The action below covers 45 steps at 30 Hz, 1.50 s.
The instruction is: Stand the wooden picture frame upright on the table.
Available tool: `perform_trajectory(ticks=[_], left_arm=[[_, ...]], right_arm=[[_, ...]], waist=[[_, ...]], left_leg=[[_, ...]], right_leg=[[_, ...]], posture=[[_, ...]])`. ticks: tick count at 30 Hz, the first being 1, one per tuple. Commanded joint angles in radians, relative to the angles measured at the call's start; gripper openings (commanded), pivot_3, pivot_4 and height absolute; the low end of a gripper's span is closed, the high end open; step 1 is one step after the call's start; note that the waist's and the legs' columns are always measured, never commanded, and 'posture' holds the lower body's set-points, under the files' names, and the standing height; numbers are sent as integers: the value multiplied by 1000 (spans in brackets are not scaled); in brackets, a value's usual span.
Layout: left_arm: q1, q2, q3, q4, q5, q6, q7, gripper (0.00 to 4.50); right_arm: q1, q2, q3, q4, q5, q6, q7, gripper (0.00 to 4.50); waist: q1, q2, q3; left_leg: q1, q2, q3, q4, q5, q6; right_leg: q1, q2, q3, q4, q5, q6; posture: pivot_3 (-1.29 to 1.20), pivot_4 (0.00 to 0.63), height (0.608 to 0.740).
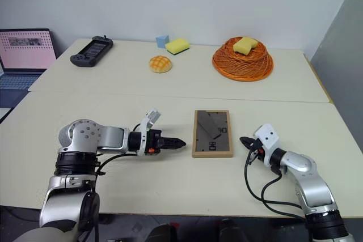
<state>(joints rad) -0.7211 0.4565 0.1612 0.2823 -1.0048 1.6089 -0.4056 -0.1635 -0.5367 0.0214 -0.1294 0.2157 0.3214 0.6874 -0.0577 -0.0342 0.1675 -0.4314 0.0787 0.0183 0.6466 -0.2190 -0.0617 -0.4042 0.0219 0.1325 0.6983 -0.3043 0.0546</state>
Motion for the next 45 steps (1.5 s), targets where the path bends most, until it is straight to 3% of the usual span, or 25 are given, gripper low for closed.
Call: perform_trajectory(ticks=[1, 14, 24, 32, 45], left_arm=[[-2, 21, -8, -4, -136, 5, 86, 456], [-23, 10, 14, 89, -322, 5, 308, 2996], [-11, -56, 58, 101, -309, 5, 406, 2996], [-15, -60, 71, 138, -348, 5, 442, 4471], [-41, -140, 140, 190, -239, 5, 464, 4471]], right_arm=[[10, 3, -12, -42, 3, 2, -12, 0], [8, -7, -15, -42, 5, 5, -10, 0], [-15, 1, 5, -32, -2, 7, -8, 0], [-33, 15, 24, -30, -9, 10, -16, 0], [-74, 113, 100, -33, -26, 46, -42, 0]], waist=[[0, 0, 0], [2, 0, 0], [2, 0, 0], [2, 0, 0], [2, 1, -2]], left_leg=[[0, 0, 0, 0, 0, 0], [-1, -1, -4, 0, 1, -1], [-1, -1, -5, 0, 1, -2], [-1, -1, -5, -1, 2, -3], [-1, -2, -8, -1, 3, -5]], right_leg=[[0, 0, 0, 0, 0, 0], [1, 0, -4, 0, 0, 0], [1, 0, -5, 0, 0, 0], [1, 0, -5, 0, 0, 0], [2, 0, -7, 0, 0, 0]], posture=[[0, 150, 740], [0, 150, 740], [0, 150, 740], [0, 150, 740], [0, 150, 740]])
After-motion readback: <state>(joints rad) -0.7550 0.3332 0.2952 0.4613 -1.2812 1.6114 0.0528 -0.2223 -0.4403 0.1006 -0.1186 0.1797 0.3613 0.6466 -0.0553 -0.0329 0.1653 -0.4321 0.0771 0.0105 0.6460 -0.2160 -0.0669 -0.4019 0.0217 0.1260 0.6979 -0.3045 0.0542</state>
